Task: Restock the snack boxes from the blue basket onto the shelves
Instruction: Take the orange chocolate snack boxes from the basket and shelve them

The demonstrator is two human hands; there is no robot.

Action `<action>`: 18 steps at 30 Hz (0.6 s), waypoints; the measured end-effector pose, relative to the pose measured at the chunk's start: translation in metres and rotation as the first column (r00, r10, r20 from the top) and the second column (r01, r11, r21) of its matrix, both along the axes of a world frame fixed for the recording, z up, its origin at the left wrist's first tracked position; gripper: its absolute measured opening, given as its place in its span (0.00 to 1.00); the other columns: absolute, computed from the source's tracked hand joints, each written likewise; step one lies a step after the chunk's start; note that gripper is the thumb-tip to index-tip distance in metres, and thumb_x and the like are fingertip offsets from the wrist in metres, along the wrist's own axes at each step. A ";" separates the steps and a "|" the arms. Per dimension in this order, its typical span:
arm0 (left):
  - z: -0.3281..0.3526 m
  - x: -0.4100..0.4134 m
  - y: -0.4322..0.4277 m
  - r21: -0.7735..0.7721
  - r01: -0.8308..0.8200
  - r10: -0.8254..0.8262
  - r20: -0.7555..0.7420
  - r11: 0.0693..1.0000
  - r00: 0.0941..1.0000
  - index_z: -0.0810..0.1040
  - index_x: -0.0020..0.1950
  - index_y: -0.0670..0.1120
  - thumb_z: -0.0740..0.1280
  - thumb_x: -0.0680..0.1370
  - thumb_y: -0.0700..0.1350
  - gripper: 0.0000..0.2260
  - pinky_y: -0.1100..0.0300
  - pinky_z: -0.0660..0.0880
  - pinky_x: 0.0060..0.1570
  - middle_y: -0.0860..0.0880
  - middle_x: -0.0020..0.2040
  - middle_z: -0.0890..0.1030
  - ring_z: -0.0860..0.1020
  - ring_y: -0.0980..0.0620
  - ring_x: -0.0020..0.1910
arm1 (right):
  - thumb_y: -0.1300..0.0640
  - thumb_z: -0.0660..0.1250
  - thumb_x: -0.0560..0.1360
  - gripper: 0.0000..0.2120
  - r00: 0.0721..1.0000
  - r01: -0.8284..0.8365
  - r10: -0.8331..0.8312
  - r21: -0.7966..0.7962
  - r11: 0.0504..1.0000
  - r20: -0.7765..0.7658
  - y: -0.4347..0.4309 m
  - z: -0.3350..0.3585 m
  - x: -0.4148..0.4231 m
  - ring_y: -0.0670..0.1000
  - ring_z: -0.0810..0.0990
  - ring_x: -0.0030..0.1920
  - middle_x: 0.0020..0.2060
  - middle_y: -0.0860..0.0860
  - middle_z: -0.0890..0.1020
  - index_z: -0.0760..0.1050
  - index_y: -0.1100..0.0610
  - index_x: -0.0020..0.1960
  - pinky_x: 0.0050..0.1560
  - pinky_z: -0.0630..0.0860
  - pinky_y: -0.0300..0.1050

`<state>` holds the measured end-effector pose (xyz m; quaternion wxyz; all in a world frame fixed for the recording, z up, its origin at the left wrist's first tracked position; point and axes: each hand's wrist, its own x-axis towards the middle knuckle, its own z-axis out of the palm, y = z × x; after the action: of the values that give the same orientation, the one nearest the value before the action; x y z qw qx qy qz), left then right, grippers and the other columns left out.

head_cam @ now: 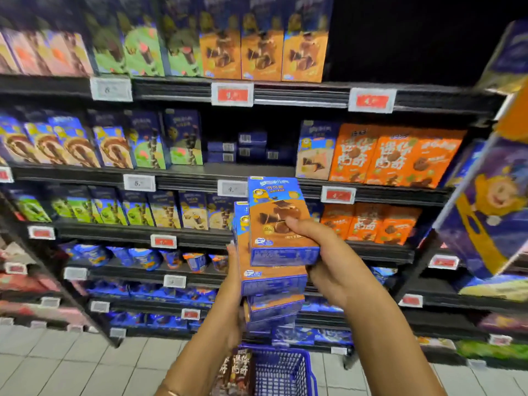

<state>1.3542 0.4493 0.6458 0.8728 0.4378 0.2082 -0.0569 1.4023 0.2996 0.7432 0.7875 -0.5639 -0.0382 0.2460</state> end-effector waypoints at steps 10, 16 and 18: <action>0.065 0.063 -0.032 -0.023 0.007 -0.005 0.101 1.000 0.995 0.91 0.52 0.49 0.57 0.85 0.66 0.28 0.48 0.86 0.39 0.39 0.56 0.88 0.89 0.39 0.49 | 0.51 0.76 0.64 0.17 0.992 0.023 -0.038 0.124 0.992 0.122 -0.035 0.063 0.049 0.53 0.87 0.44 0.47 0.55 0.88 0.85 0.56 0.52 0.45 0.83 0.46; 0.085 0.110 -0.043 -0.049 -0.031 0.037 0.139 0.998 0.990 0.91 0.44 0.46 0.56 0.86 0.63 0.31 0.51 0.84 0.33 0.39 0.49 0.89 0.89 0.40 0.41 | 0.48 0.78 0.65 0.24 0.983 -0.002 -0.014 0.086 0.996 0.185 -0.044 0.086 0.093 0.55 0.86 0.47 0.50 0.58 0.87 0.82 0.59 0.57 0.48 0.82 0.48; 0.089 0.121 -0.043 -0.080 -0.041 0.053 0.149 0.996 0.987 0.91 0.43 0.45 0.55 0.86 0.63 0.32 0.51 0.84 0.32 0.39 0.48 0.89 0.89 0.40 0.40 | 0.50 0.77 0.68 0.19 0.982 -0.036 0.014 0.116 0.993 0.190 -0.045 0.090 0.106 0.55 0.86 0.45 0.49 0.58 0.87 0.84 0.58 0.55 0.44 0.83 0.47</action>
<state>1.4752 0.4065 0.7349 0.9034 0.4019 0.1494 -0.0107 1.5081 0.2548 0.8334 0.8094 -0.5362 -0.1342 0.1986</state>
